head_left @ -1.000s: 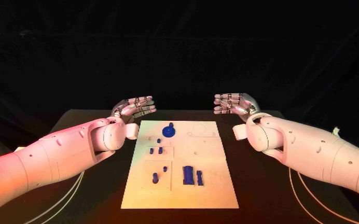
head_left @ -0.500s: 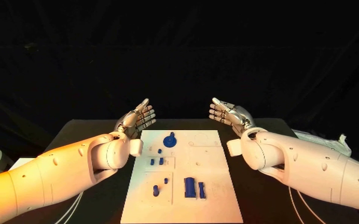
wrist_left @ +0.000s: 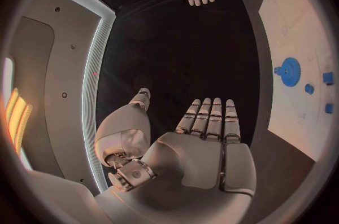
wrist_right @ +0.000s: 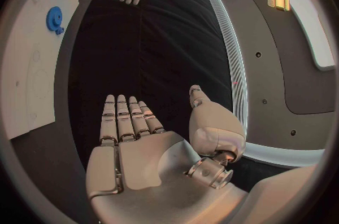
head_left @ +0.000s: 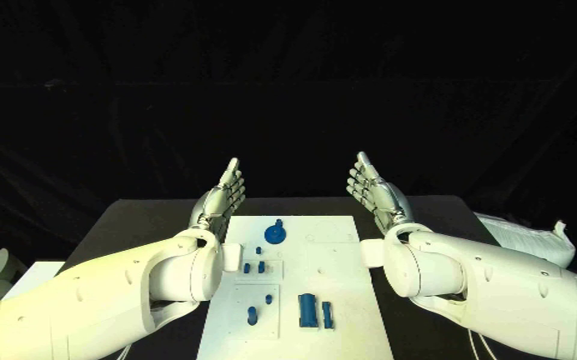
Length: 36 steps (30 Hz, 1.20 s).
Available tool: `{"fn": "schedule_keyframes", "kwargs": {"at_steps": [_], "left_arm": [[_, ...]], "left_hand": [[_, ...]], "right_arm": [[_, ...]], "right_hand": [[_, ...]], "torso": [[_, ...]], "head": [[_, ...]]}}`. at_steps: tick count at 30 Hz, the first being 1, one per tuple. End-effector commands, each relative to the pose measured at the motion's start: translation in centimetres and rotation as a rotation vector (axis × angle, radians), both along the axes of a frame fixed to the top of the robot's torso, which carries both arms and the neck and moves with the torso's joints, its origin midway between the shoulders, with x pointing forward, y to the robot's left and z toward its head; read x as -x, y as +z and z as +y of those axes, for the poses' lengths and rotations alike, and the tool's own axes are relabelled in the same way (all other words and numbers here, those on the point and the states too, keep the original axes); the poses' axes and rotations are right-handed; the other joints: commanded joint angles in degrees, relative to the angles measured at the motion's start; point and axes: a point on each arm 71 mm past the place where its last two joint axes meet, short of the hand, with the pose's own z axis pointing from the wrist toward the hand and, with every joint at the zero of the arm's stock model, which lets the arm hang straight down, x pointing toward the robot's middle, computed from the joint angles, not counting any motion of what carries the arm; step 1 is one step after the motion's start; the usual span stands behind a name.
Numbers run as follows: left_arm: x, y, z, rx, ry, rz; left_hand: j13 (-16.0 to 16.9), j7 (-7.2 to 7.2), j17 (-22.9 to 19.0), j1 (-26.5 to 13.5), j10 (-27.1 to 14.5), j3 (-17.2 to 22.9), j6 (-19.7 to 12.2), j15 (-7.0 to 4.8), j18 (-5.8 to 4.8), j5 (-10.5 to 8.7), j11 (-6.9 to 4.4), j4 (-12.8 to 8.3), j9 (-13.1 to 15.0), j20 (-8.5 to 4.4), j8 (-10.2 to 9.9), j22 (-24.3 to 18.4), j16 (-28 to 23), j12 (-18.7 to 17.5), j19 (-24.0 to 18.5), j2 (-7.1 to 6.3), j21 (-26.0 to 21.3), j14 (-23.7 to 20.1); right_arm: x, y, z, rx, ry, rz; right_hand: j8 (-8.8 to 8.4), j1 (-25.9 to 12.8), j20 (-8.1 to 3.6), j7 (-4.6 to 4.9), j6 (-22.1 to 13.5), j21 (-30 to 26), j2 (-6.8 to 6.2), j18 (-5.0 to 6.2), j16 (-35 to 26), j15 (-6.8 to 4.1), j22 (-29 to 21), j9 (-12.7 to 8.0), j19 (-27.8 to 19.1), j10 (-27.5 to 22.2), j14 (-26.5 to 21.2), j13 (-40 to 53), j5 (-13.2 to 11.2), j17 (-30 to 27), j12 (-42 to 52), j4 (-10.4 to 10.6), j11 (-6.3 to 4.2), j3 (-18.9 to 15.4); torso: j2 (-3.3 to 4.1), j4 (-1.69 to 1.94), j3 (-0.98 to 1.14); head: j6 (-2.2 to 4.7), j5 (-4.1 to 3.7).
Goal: Assemble the parts on the task board
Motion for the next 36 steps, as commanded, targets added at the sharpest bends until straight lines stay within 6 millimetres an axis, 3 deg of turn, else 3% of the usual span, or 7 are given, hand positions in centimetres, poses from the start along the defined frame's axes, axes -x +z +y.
{"fn": "schedule_keyframes", "kwargs": {"at_steps": [1, 8, 23, 24, 25, 27, 36], "left_arm": [[0.12, 0.66, 0.2, -0.069, 0.051, -0.083], [0.12, 0.66, 0.2, -0.069, 0.051, -0.083], [0.12, 0.66, 0.2, -0.069, 0.051, -0.083], [0.12, 0.66, 0.2, -0.069, 0.051, -0.083], [0.12, 0.66, 0.2, -0.069, 0.051, -0.083], [0.12, 0.66, 0.2, -0.069, 0.051, -0.083], [0.12, 0.66, 0.2, -0.069, 0.051, -0.083]], "left_hand": [[-0.08, -0.75, -0.16, -7.42, -5.87, -2.34, -5.49, -0.12, -2.93, -0.37, -0.27, 0.0, -0.08, -1.55, -0.38, -2.42, -3.26, -0.38, -4.6, 0.06, -0.42, -5.39], [-0.08, -0.75, -0.16, -11.19, -8.83, -7.4, -8.26, -0.12, -2.93, -0.37, -0.27, 0.0, -0.08, -1.55, -0.38, -7.56, -3.26, -0.38, -6.93, 0.06, -0.42, -8.13], [-0.08, -0.75, -0.16, -16.71, -13.15, -7.4, -12.26, -0.12, -2.93, -0.37, -0.27, 0.0, -0.08, -1.55, -0.38, -7.56, -3.26, -0.38, -10.15, 0.06, -0.42, -12.14], [-0.08, -0.75, -0.16, -16.91, -13.46, -7.4, -12.63, -0.12, -2.93, -0.37, -0.27, 0.0, -0.08, -1.55, -0.38, -7.56, -3.26, -0.38, -14.37, 0.06, -0.42, -12.39], [-0.08, -0.75, -0.16, -18.11, -14.34, -7.4, -17.19, -0.12, -2.93, -0.37, -0.27, 0.0, -0.08, -1.55, -0.38, -7.56, -3.26, -0.38, -14.37, 0.06, -0.42, -16.91], [-0.08, -0.75, -0.16, -23.26, -18.38, -7.4, -17.19, -0.12, -2.93, -0.37, -0.27, 0.0, -0.08, -1.55, -0.38, -7.56, -3.26, -0.38, -14.37, 0.06, -0.42, -16.91], [-0.08, -0.75, -0.16, -23.26, -18.38, -7.4, -17.19, -0.12, -2.93, -0.37, -0.27, 0.0, -0.08, -1.55, -0.38, -7.56, -3.26, -0.38, -14.37, 0.06, -0.42, -16.91]], "right_arm": [[0.02, 0.18, -0.29, 0.003, -0.047, -0.021], [0.02, 0.18, -0.29, 0.003, -0.047, -0.021], [0.02, 0.18, -0.29, 0.003, -0.047, -0.021], [0.02, 0.18, -0.29, 0.003, -0.047, -0.021], [0.02, 0.18, -0.29, 0.003, -0.047, -0.021], [0.02, 0.18, -0.29, 0.003, -0.047, -0.021], [0.02, 0.18, -0.29, 0.003, -0.047, -0.021]], "right_hand": [[-0.4, -7.52, -0.58, -0.63, -5.35, -0.43, 0.01, -2.54, -0.22, -0.05, -0.46, -0.15, -6.17, -6.17, -6.62, -0.08, -0.75, -1.0, -0.38, -0.01, -0.14, -4.94], [-0.4, -11.31, -0.58, -0.63, -8.03, -0.43, 0.01, -2.54, -0.22, -0.05, -0.46, -0.15, -9.32, -9.34, -10.03, -0.08, -0.75, -1.0, -0.38, -0.01, -0.14, -4.94], [-0.4, -16.89, -0.58, -0.63, -11.97, -0.43, 0.01, -2.54, -0.22, -0.05, -0.46, -0.15, -13.93, -13.98, -15.04, -0.08, -0.75, -1.0, -0.38, -0.01, -0.14, -4.94], [-0.4, -17.18, -0.58, -0.63, -12.09, -0.43, 0.01, -2.54, -0.22, -0.05, -0.46, -0.15, -14.1, -14.16, -15.22, -0.08, -0.75, -1.0, -0.38, -0.01, -0.14, -4.94], [-0.4, -18.43, -0.58, -0.63, -16.69, -0.43, 0.01, -2.54, -0.22, -0.05, -0.46, -0.15, -15.1, -15.16, -16.32, -0.08, -0.75, -1.0, -0.38, -0.01, -0.14, -4.94], [-0.4, -23.62, -0.58, -0.63, -16.69, -0.43, 0.01, -2.54, -0.22, -0.05, -0.46, -0.15, -19.41, -19.43, -20.81, -0.08, -0.75, -1.0, -0.38, -0.01, -0.14, -4.94], [-0.4, -23.62, -0.58, -0.63, -16.69, -0.43, 0.01, -2.54, -0.22, -0.05, -0.46, -0.15, -19.41, -19.43, -20.81, -0.08, -0.75, -1.0, -0.38, -0.01, -0.14, -4.94]], "torso": [[0.02, 0.02, 0.02], [0.02, 0.02, 0.02], [0.02, 0.02, 0.02], [0.02, 0.02, 0.02], [0.02, 0.02, 0.02], [0.02, 0.02, 0.02], [0.02, 0.02, 0.02]], "head": [[0.01, 0.0], [0.01, 0.0], [0.01, 0.0], [0.01, 0.0], [0.01, 0.0], [0.01, 0.0], [0.01, 0.0]]}}
